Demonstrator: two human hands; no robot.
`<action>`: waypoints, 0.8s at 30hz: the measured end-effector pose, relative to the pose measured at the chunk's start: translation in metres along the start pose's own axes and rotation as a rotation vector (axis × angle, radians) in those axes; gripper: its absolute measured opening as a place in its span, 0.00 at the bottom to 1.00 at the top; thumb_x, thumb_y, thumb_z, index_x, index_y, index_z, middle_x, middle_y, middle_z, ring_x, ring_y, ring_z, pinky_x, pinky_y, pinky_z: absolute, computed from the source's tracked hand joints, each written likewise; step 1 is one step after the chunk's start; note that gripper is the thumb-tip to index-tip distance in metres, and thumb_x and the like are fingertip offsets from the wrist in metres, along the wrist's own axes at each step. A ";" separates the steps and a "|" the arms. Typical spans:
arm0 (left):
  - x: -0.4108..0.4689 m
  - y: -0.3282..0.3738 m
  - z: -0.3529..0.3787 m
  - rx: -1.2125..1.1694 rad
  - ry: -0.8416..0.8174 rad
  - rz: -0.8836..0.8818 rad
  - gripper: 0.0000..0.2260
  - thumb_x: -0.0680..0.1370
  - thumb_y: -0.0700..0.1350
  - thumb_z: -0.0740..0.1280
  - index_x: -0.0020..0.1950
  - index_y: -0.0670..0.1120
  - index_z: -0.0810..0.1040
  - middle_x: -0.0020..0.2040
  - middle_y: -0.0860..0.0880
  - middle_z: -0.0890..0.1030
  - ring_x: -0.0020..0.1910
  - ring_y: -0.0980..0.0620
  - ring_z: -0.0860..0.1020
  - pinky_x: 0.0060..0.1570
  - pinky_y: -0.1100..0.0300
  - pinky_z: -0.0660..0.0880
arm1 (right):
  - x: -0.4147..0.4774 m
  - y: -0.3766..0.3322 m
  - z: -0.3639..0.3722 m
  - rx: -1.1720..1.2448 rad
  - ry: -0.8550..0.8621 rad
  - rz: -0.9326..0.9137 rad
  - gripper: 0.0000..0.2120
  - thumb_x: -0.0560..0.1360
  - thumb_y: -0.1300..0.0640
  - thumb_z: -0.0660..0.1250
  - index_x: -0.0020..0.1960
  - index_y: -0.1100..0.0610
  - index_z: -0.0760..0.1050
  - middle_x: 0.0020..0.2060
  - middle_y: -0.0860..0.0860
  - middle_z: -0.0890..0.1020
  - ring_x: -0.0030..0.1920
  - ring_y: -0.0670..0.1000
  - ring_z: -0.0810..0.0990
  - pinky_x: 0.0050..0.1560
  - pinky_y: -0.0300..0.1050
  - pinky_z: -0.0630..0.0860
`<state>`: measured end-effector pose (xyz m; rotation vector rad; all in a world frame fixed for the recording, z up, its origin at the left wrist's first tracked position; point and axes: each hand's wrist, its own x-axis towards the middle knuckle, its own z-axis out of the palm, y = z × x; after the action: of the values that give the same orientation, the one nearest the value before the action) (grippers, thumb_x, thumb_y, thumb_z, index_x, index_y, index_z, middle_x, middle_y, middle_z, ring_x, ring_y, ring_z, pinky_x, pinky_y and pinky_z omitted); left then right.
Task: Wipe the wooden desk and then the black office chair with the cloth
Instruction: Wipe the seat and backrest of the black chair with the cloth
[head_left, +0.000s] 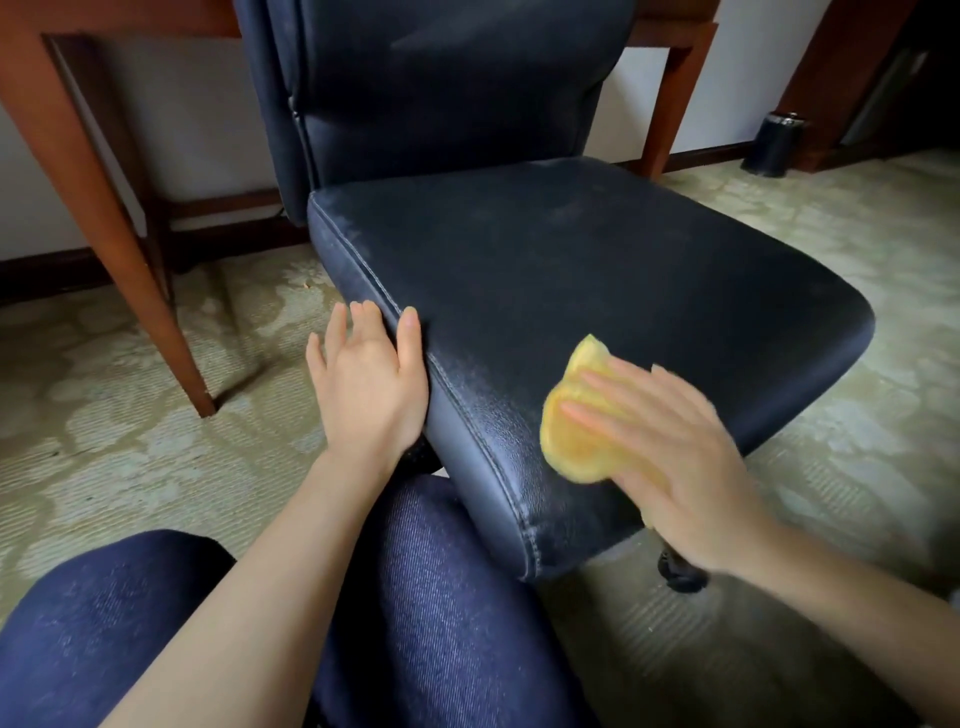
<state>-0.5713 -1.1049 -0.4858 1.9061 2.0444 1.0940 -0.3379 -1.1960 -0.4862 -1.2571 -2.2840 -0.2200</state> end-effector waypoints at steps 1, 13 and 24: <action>0.000 0.000 0.000 -0.007 0.009 0.002 0.21 0.79 0.54 0.47 0.52 0.39 0.71 0.56 0.41 0.75 0.67 0.42 0.65 0.69 0.45 0.55 | 0.013 0.004 -0.007 0.019 -0.040 0.083 0.20 0.79 0.45 0.51 0.70 0.42 0.66 0.70 0.41 0.66 0.72 0.46 0.62 0.72 0.45 0.52; -0.002 -0.002 0.000 -0.010 0.033 0.023 0.19 0.79 0.52 0.48 0.49 0.39 0.71 0.54 0.40 0.76 0.65 0.39 0.66 0.65 0.44 0.60 | 0.193 0.126 0.023 -0.051 -0.454 0.660 0.24 0.82 0.49 0.46 0.76 0.54 0.56 0.74 0.54 0.61 0.72 0.58 0.62 0.70 0.53 0.61; -0.003 -0.004 -0.002 0.001 0.051 0.004 0.16 0.79 0.50 0.53 0.45 0.40 0.72 0.49 0.42 0.78 0.60 0.39 0.71 0.61 0.43 0.64 | 0.164 0.089 0.026 0.040 -0.426 0.409 0.22 0.82 0.48 0.50 0.75 0.50 0.61 0.73 0.49 0.64 0.73 0.53 0.60 0.72 0.52 0.57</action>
<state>-0.5749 -1.1086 -0.4877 1.9030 2.0679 1.1545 -0.3452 -1.0146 -0.4334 -1.8528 -2.2772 0.2616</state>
